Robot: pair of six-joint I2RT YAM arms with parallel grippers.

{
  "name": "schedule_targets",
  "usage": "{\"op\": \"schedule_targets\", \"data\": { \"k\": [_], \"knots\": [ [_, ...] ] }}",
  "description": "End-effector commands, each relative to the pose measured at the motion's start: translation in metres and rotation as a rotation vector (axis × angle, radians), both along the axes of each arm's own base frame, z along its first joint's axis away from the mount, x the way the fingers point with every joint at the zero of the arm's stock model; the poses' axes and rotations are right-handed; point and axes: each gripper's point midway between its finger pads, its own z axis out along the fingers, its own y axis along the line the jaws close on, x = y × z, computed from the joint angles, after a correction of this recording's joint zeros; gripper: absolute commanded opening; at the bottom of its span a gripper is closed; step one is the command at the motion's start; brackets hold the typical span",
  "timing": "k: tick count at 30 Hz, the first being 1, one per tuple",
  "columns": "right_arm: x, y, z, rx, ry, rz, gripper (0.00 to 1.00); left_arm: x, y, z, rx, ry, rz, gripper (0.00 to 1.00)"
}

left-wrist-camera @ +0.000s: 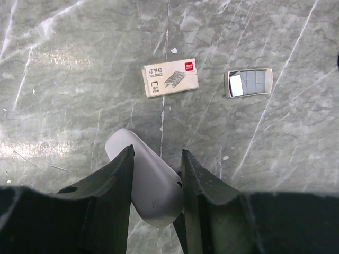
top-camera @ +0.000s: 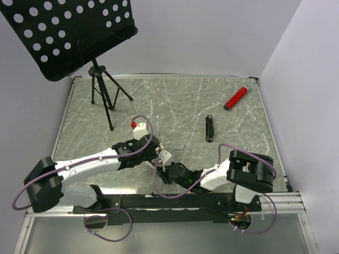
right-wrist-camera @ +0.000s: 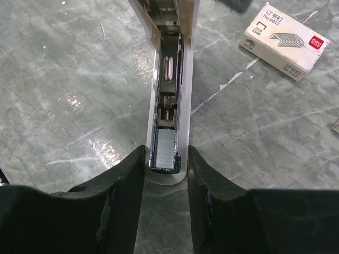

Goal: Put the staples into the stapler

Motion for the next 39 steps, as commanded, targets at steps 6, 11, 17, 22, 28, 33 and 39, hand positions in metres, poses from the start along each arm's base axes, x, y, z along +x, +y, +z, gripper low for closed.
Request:
{"op": "schedule_targets", "data": {
  "k": [6, 11, 17, 22, 28, 33, 39],
  "knots": [
    [-0.019, -0.002, -0.011, -0.011, 0.083, 0.046, 0.36, -0.045, -0.074, -0.015, -0.161, 0.184, -0.106, 0.27],
    [-0.02, -0.003, -0.014, -0.012, 0.091, 0.043, 0.39, -0.045, -0.079, -0.01, -0.193, 0.173, -0.098, 0.42],
    [-0.021, -0.005, -0.018, -0.006, 0.101, 0.033, 0.42, -0.041, -0.081, 0.004, -0.253, 0.145, -0.068, 0.61],
    [-0.023, -0.004, -0.018, 0.001, 0.109, 0.04, 0.42, -0.038, -0.074, 0.013, -0.28, 0.12, -0.026, 0.68],
    [-0.024, -0.009, -0.014, 0.006, 0.116, 0.035, 0.56, -0.019, -0.047, 0.029, -0.264, 0.057, 0.037, 0.75],
    [-0.026, -0.019, 0.001, 0.015, 0.122, 0.014, 0.8, 0.017, -0.002, 0.046, -0.251, -0.021, 0.121, 0.82],
    [-0.025, -0.038, 0.037, -0.053, 0.161, -0.036, 0.91, 0.052, 0.058, 0.077, -0.217, -0.149, 0.207, 0.89]
  ]
}}
